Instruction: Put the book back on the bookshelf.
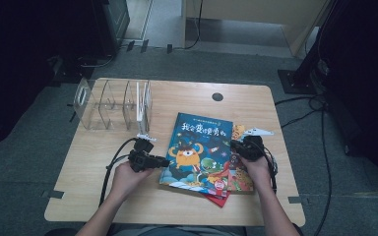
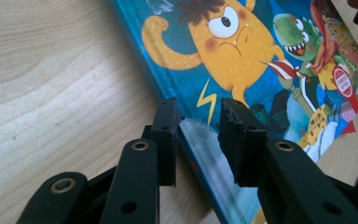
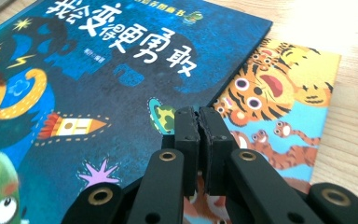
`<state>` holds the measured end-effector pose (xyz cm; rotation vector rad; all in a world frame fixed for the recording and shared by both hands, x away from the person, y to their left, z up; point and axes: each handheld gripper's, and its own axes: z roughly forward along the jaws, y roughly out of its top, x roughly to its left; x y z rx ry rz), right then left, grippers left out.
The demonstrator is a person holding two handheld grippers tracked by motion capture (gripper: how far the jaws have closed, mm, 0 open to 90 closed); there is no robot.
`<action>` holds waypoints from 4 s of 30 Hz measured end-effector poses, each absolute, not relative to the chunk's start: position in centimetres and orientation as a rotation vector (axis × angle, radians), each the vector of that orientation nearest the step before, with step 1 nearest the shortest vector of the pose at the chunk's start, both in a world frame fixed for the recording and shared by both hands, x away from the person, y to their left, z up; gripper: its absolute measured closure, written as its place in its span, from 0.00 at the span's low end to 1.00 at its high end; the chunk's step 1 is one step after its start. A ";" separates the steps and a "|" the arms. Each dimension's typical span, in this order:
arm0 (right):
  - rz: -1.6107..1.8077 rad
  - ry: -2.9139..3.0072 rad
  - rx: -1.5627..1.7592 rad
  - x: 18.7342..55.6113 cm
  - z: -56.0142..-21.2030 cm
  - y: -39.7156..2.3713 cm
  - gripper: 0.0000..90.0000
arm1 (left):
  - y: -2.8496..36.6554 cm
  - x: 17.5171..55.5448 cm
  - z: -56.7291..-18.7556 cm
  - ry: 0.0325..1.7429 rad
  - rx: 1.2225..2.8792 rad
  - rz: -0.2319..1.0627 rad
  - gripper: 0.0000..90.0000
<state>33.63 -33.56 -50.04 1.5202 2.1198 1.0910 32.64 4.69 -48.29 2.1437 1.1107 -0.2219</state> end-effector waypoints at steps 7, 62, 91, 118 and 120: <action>1.091 2.115 1.525 34.5 -50.0 -33.1 1.00 | 4.5 31.8 -48.4 1.103 2.150 -0.218 0.82; 1.122 2.079 1.527 31.2 -48.8 -35.1 1.00 | -1.4 30.2 -48.6 0.945 2.203 -0.275 0.97; 1.042 2.026 1.611 23.8 -49.2 -37.3 1.00 | -3.4 33.1 -46.9 0.883 2.215 -0.262 0.96; 0.995 2.050 1.652 22.6 -49.7 -38.5 1.00 | 1.1 34.9 -45.5 1.013 2.126 -0.172 0.94; 1.000 2.044 1.655 23.2 -49.7 -38.7 1.00 | 1.3 34.8 -45.6 1.023 2.124 -0.166 0.94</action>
